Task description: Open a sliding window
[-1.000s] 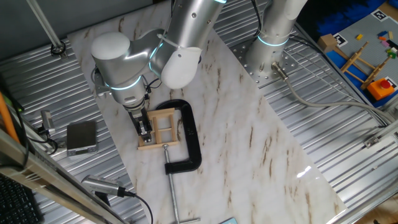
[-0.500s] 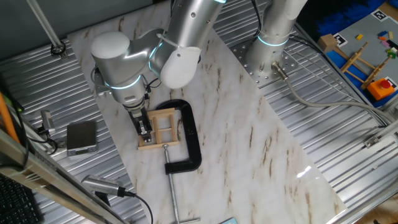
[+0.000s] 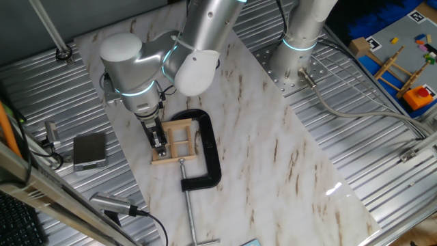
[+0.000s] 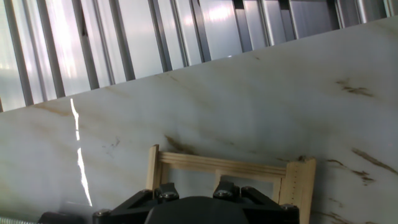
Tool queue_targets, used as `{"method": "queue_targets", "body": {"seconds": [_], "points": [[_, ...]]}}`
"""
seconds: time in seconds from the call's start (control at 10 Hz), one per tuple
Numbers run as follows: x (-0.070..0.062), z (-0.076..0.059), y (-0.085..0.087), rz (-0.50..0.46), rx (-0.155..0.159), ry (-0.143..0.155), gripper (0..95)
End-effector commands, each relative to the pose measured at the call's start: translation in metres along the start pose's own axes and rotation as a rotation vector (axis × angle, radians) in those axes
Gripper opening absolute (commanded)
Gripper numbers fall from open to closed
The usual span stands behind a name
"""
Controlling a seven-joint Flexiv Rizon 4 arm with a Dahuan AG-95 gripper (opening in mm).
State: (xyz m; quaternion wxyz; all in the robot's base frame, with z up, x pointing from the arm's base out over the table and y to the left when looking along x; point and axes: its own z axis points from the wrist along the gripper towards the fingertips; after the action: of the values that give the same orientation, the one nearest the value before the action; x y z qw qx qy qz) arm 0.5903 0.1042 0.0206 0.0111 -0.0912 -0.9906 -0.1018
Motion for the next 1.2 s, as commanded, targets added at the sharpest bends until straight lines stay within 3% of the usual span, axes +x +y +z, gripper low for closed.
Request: {"method": "queue_targets", "body": {"seconds": [0.1,1.2], "points": [[-0.0004,0.0011,0.0008,-0.001,-0.009,0.001,38.0],[-0.0002,0.0007,0.0038,-0.014,-0.027,0.004,38.0]]}}
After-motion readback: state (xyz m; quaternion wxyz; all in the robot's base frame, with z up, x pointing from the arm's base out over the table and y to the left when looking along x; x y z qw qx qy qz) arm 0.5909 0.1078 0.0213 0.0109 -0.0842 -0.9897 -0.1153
